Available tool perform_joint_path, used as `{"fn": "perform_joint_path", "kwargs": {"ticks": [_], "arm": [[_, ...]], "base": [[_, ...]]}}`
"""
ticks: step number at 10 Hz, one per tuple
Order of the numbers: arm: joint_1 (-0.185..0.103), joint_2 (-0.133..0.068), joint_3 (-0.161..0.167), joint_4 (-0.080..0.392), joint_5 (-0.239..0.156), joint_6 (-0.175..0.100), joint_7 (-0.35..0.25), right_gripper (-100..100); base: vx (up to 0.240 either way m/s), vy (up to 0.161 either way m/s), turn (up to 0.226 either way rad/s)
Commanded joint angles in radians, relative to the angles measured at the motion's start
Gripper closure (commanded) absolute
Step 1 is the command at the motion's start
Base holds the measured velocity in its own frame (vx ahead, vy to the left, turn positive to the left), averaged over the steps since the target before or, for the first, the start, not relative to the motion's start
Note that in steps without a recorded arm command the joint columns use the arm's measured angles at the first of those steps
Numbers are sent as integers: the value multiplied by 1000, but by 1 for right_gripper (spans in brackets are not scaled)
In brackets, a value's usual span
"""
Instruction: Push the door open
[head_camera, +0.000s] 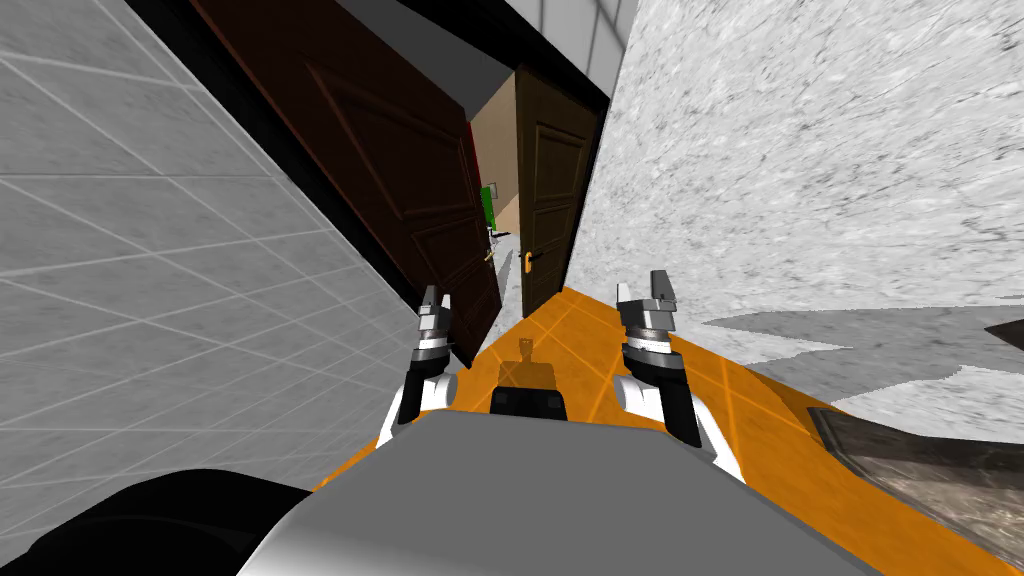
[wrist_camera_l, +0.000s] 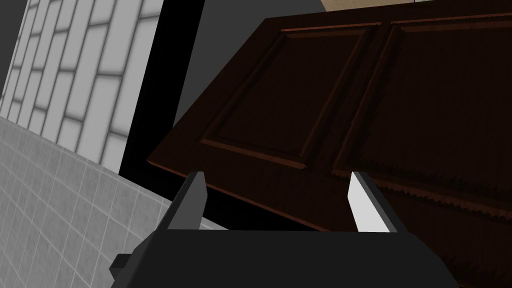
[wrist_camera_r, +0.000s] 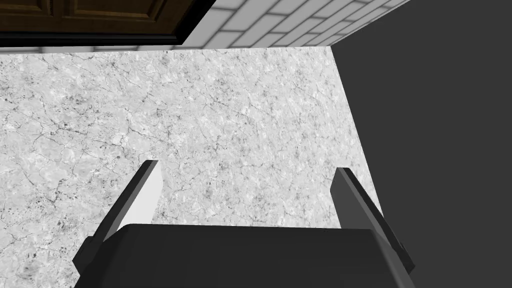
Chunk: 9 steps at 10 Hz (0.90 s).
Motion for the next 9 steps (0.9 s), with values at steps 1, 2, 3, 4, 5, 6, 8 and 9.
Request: {"fn": "perform_joint_path", "kwargs": {"ticks": [1,2,3,4,5,6,8,9], "arm": [[-16,-11,12,31,-2,6,-2,-100],[-20,-13,15,39,-2,7,-3,-100],[-29,-18,21,55,-3,10,-4,-100],[-39,-23,29,76,-4,14,-5,-100],[-45,-26,33,87,-5,16,-6,-100],[-57,-32,43,111,-6,21,-8,-100],[-85,-44,64,165,-9,31,-12,-100],[-93,-47,69,181,-9,34,-13,-100]], "base": [[114,-16,87],[197,-58,97],[191,-73,72],[197,-104,79],[142,-96,72],[125,-82,107],[184,-95,117],[144,-98,99]]}}
